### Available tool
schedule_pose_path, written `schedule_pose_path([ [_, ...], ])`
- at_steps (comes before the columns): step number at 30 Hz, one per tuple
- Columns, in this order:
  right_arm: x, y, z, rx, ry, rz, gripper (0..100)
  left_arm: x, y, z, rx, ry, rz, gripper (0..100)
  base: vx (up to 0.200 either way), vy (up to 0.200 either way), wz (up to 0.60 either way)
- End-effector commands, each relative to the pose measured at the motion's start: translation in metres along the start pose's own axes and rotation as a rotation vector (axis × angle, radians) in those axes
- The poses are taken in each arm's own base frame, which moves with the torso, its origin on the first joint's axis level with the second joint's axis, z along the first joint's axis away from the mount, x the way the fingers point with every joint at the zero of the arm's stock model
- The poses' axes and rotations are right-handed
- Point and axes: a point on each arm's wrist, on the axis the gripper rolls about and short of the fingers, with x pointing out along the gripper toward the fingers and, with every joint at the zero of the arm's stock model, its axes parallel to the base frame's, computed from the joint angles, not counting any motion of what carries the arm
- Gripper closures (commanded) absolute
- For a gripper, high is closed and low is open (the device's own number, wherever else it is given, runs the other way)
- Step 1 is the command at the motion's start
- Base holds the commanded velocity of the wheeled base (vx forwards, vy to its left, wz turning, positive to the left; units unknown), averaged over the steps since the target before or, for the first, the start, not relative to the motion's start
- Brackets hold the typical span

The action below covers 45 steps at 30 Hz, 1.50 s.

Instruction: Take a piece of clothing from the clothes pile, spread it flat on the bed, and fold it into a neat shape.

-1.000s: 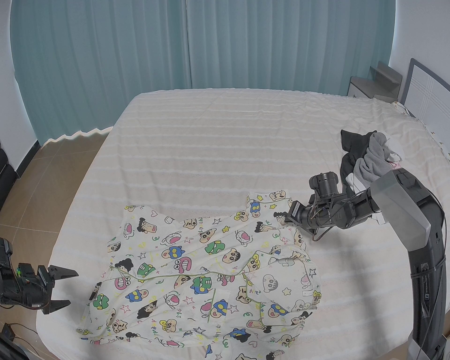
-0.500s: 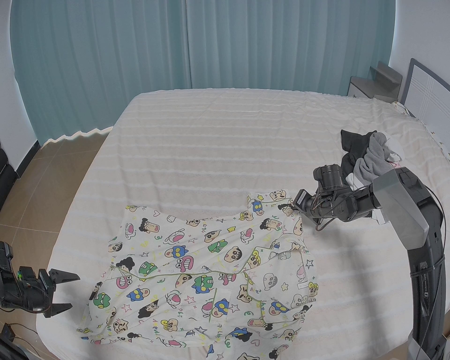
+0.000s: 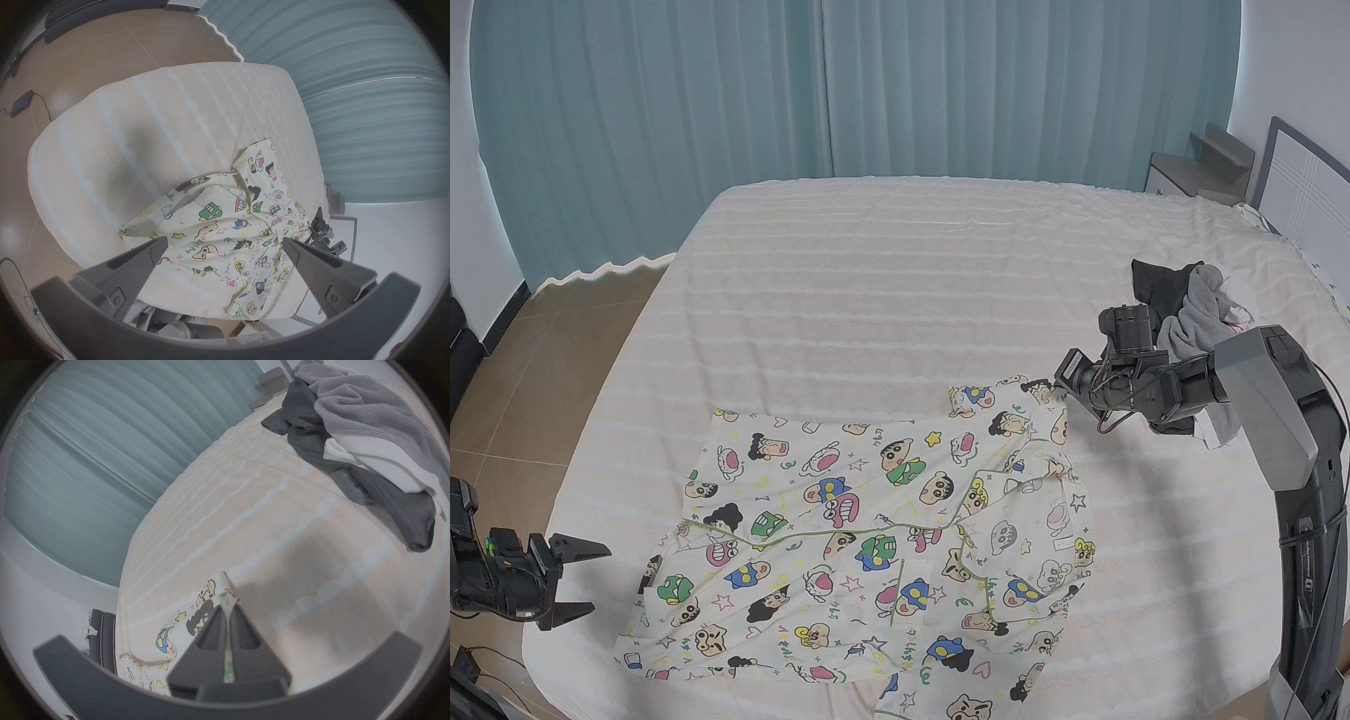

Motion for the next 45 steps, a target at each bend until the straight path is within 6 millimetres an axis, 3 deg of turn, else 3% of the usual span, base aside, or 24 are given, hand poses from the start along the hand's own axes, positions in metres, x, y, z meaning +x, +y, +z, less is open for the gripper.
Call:
schedule_pose_path([
  [1,-0.002,-0.001,-0.001,-0.03,0.006,-0.005,0,0.006,-0.014,0.014,0.057,0.001,-0.019,0,0.0,0.0,0.0],
  [6,-0.019,0.001,-0.002,-0.045,0.023,-0.013,0,0.032,-0.049,0.046,0.13,-0.01,0.008,0,0.0,0.0,0.0],
  [11,-0.048,-0.001,-0.009,-0.037,0.062,-0.037,0,0.092,-0.093,0.079,0.17,-0.038,0.083,0,0.0,0.0,0.0],
  [12,-0.048,-0.001,-0.009,-0.037,0.062,-0.037,0,0.092,-0.093,0.079,0.17,-0.038,0.083,0,0.0,0.0,0.0],
  [13,-0.064,-0.005,-0.021,-0.043,0.083,-0.047,0,0.119,-0.103,0.09,0.201,-0.019,0.077,0,0.0,0.0,0.0],
  [16,-0.095,0.0,-0.045,-0.07,0.091,-0.006,0,0.157,-0.116,0.105,0.236,-0.002,0.059,0,0.0,0.0,0.0],
  [19,-0.128,0.002,-0.065,-0.095,0.079,0.054,0,0.193,-0.124,0.113,0.273,0.014,0.046,0,0.0,0.0,0.0],
  [22,-0.15,-0.002,-0.083,-0.112,0.081,0.072,0,0.215,-0.135,0.12,0.312,-0.006,0.032,0,0.0,0.0,0.0],
  [28,-0.155,-0.023,-0.106,-0.119,0.075,0.023,0,0.247,-0.138,0.123,0.407,-0.001,0.022,0,0.0,0.0,0.0],
  [33,-0.158,-0.025,-0.109,-0.121,0.045,0.055,0,0.268,-0.13,0.13,0.521,-0.024,0.056,0,0.0,0.0,0.0],
  [45,-0.164,-0.019,-0.119,-0.131,0.048,0.104,0,0.283,-0.147,0.138,0.572,-0.095,-0.016,0,0.0,0.0,0.0],
])
